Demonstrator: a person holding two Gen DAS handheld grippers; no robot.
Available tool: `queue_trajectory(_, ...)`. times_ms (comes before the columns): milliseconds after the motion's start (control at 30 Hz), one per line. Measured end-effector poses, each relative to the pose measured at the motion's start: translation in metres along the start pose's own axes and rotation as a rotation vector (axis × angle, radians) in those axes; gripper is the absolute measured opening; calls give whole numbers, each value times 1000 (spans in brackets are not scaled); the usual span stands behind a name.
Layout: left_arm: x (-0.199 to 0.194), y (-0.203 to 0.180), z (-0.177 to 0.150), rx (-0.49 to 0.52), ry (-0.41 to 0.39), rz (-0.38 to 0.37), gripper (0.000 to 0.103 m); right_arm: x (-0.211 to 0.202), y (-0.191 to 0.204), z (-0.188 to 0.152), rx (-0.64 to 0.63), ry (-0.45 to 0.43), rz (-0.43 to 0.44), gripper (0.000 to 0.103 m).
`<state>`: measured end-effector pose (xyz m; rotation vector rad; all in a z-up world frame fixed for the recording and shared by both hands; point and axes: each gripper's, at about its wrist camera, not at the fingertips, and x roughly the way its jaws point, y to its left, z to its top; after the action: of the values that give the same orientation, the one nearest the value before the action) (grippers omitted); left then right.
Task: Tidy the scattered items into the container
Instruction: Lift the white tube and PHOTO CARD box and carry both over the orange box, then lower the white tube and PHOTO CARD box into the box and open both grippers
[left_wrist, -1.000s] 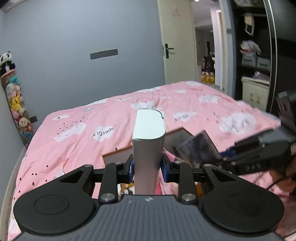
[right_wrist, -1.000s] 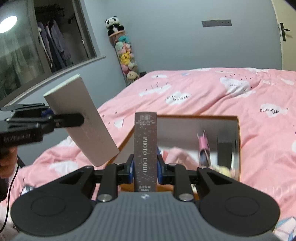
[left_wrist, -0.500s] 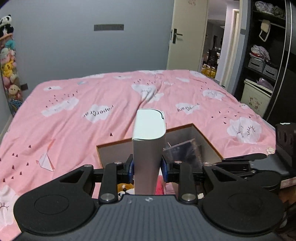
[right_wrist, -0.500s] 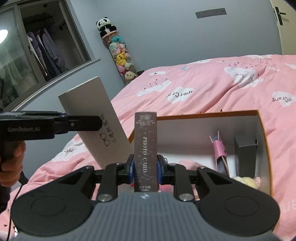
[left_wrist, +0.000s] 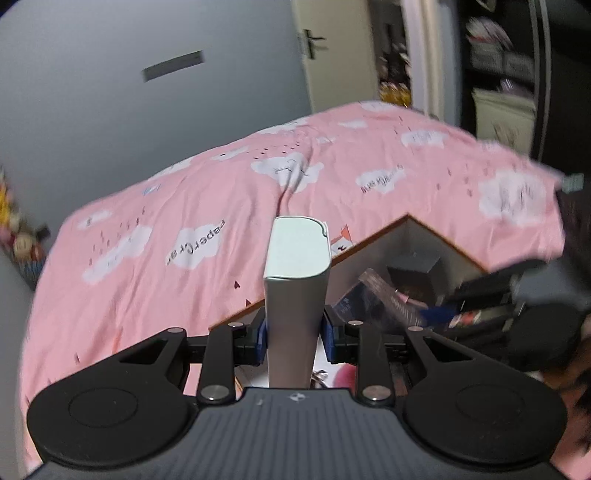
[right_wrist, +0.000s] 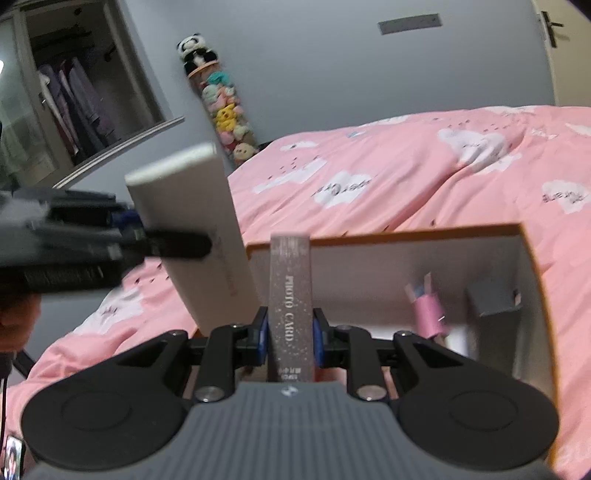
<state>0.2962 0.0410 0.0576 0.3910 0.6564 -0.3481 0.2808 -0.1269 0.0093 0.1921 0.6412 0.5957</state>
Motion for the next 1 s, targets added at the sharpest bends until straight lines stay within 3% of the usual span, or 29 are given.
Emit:
queue_trajectory(200,36,-49,-4,341,30,111,33,-4,-24,8,8,-29,-111,25)
queue_trajectory(333,61,-81,-17,554,81,133,33,-1,-42,6,30,-29,-130,25)
queue_trajectory(400,71,-90,-23,615,97,125,33,2,-51,6,45,-33,-132,25)
queue_trajectory(567,102,-102,-35,716,145,176,33,11,-64,10,78,-41,-125,25)
queue_trajectory(700,127,-103,-40,693,206,158,33,12,-73,10,120,-52,-122,25)
queue_trajectory(1000,142,-112,-49,696,177,154,36,8,-88,6,168,-64,-119,25)
